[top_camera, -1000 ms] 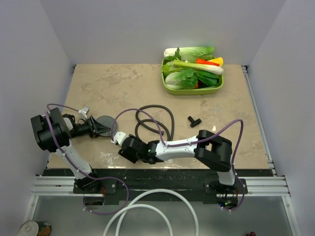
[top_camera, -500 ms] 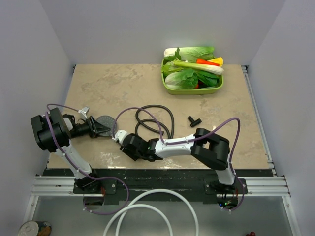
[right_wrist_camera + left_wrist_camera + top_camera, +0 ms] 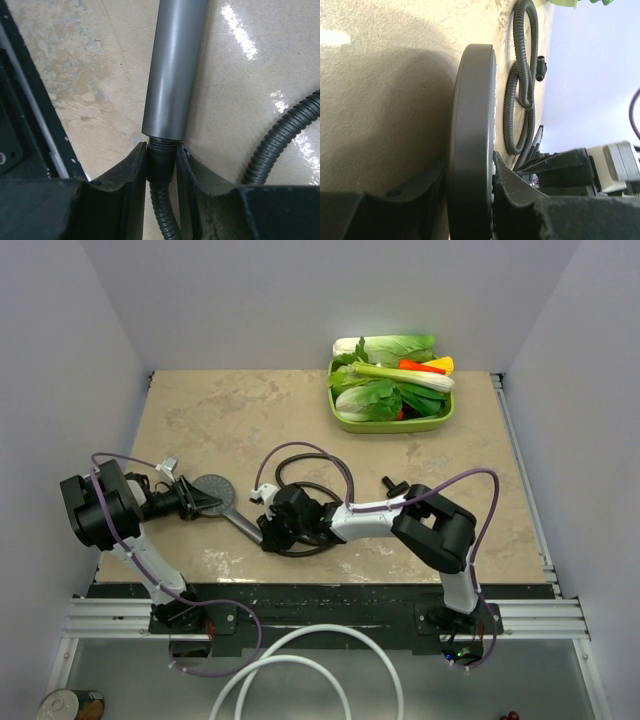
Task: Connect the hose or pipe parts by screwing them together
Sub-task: Install the bathroom fixture on the pipeline.
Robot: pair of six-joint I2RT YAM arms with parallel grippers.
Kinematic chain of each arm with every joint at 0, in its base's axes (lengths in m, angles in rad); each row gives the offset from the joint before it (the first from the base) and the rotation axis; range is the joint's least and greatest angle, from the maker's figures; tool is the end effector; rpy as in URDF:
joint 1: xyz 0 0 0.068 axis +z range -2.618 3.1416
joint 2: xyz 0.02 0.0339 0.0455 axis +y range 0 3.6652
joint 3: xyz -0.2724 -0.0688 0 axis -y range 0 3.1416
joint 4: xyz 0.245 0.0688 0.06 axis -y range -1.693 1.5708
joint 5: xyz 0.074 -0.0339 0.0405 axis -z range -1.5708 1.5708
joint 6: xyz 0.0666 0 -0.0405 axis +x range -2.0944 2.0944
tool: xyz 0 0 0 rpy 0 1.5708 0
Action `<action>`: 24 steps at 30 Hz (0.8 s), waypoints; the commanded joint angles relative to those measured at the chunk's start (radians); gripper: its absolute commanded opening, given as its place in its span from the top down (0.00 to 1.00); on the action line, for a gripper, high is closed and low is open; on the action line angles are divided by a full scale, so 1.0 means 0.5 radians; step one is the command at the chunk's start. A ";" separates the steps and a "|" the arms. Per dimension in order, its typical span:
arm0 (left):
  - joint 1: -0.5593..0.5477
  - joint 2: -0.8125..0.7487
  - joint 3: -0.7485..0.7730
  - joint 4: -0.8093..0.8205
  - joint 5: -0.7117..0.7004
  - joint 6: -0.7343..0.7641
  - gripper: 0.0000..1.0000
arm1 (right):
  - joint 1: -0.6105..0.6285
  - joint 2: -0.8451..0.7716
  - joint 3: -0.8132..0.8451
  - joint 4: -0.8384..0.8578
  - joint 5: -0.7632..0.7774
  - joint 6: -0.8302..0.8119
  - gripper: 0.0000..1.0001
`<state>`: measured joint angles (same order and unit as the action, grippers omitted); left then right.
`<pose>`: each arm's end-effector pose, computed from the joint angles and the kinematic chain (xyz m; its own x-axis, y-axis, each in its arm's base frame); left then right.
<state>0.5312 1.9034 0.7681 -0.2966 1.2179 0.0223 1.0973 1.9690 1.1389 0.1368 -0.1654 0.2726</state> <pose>0.2732 0.0880 0.0781 -0.8551 -0.4935 -0.1591 -0.0440 0.3749 -0.9260 0.1921 0.3990 0.1350 -0.5326 -0.4570 -0.7124 -0.8226 0.4778 0.3084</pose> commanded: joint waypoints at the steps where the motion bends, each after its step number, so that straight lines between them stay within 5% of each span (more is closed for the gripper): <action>1: -0.010 -0.064 0.004 0.069 0.003 0.161 1.00 | -0.084 -0.039 -0.017 0.466 -0.494 0.170 0.80; 8: -0.010 -0.064 0.004 0.059 0.019 0.176 1.00 | -0.219 0.084 -0.145 0.840 -0.774 0.491 0.70; 13: -0.010 -0.076 0.004 0.056 0.025 0.179 1.00 | -0.253 0.090 -0.109 0.703 -0.710 0.584 0.54; 18: -0.010 -0.091 0.001 0.056 0.025 0.179 1.00 | -0.240 -0.044 0.130 0.087 -0.290 0.223 0.30; 19: -0.010 -0.088 0.004 0.059 0.025 0.179 1.00 | -0.231 -0.130 0.167 -0.112 -0.189 0.152 0.02; 23: -0.010 -0.094 0.004 0.059 0.022 0.179 1.00 | -0.033 -0.275 0.427 -0.616 0.458 -0.219 0.01; 24: -0.004 -0.095 0.004 0.059 0.022 0.179 1.00 | 0.035 -0.269 0.480 -0.705 0.936 -0.369 0.01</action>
<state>0.5278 1.8923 0.7677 -0.3046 1.2266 0.0460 1.0115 1.9213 1.2453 0.0555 -0.2192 0.3386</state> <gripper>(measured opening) 0.341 0.984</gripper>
